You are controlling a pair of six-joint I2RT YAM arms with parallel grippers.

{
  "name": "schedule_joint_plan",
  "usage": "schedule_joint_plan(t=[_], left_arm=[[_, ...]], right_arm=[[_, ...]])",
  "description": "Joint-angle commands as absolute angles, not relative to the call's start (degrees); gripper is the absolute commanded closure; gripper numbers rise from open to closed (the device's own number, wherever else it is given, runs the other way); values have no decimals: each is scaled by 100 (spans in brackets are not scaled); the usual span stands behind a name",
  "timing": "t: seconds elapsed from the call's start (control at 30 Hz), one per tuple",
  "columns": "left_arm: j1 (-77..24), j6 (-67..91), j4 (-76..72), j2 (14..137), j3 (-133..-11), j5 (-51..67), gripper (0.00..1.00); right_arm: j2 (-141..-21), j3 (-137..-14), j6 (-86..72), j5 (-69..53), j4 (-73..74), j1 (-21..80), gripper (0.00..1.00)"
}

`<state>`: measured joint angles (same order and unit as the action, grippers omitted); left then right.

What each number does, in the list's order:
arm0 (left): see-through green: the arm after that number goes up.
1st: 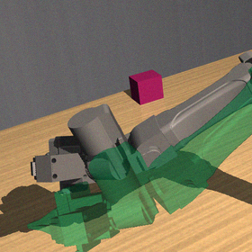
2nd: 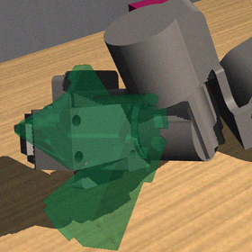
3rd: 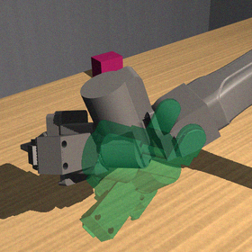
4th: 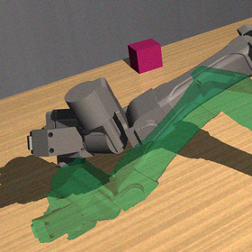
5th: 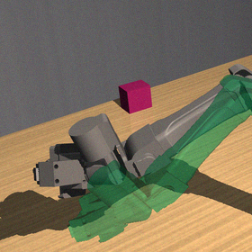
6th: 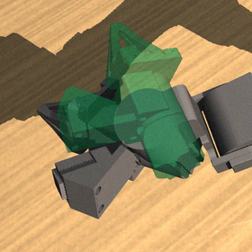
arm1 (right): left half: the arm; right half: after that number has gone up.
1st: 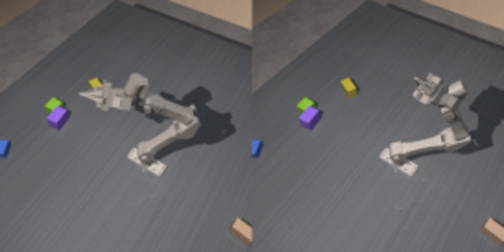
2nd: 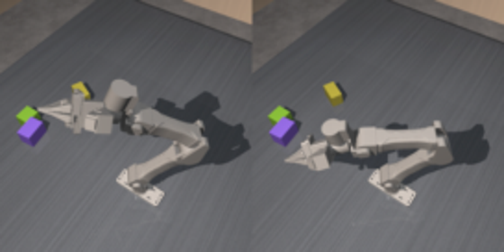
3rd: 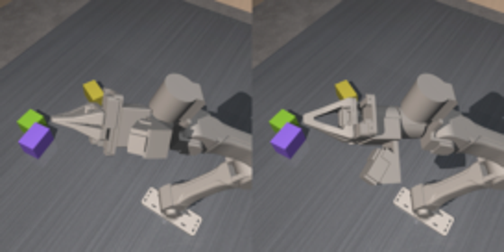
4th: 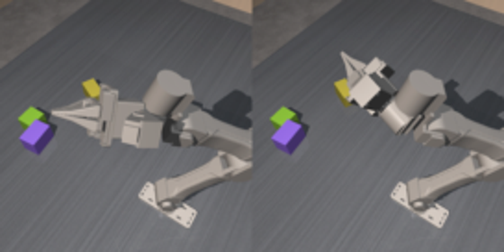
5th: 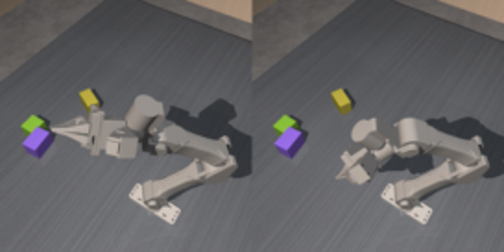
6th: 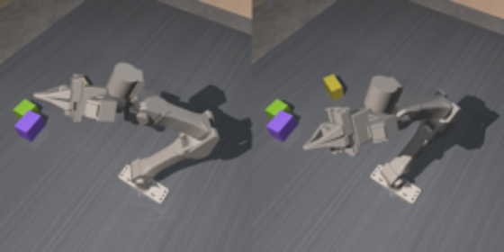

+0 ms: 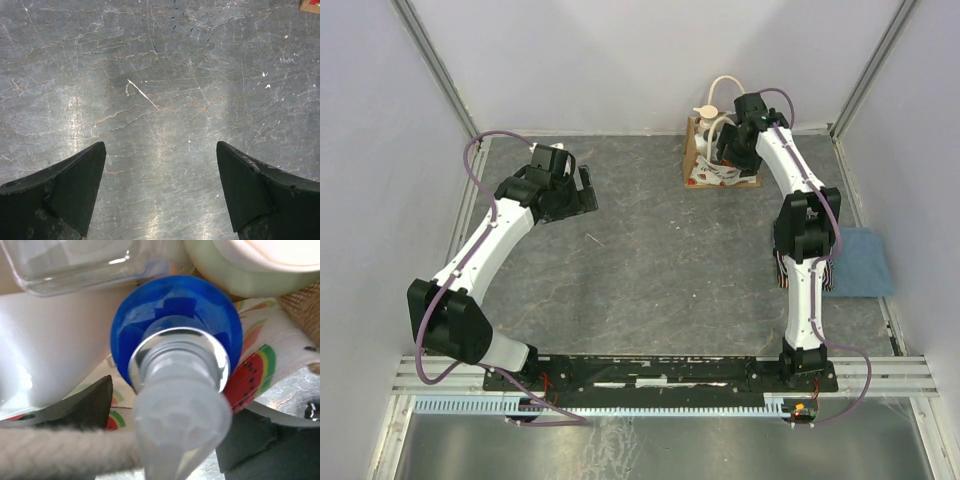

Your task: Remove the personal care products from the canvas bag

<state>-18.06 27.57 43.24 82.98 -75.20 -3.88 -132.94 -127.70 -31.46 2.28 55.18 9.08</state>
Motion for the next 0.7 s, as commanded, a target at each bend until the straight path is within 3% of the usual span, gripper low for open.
schedule_joint_plan(t=[0.0, 0.33, 0.53, 0.67], left_arm=[[-1784, 2751, 4254, 8160, -7793, -422, 3], [-1784, 2778, 4245, 8214, -7821, -362, 3], [-1784, 2803, 4221, 8224, -7822, -337, 3], [-1784, 2812, 4210, 8223, -7831, -330, 4]], right_arm=[[-13147, -12559, -3235, 484, 5408, 1028, 24], [-12479, -11328, -3047, 485, 5064, 1593, 83], [-12152, -11157, -2834, 159, 4997, 2210, 97], [-12032, -11294, -2697, -71, 5108, 2642, 98]])
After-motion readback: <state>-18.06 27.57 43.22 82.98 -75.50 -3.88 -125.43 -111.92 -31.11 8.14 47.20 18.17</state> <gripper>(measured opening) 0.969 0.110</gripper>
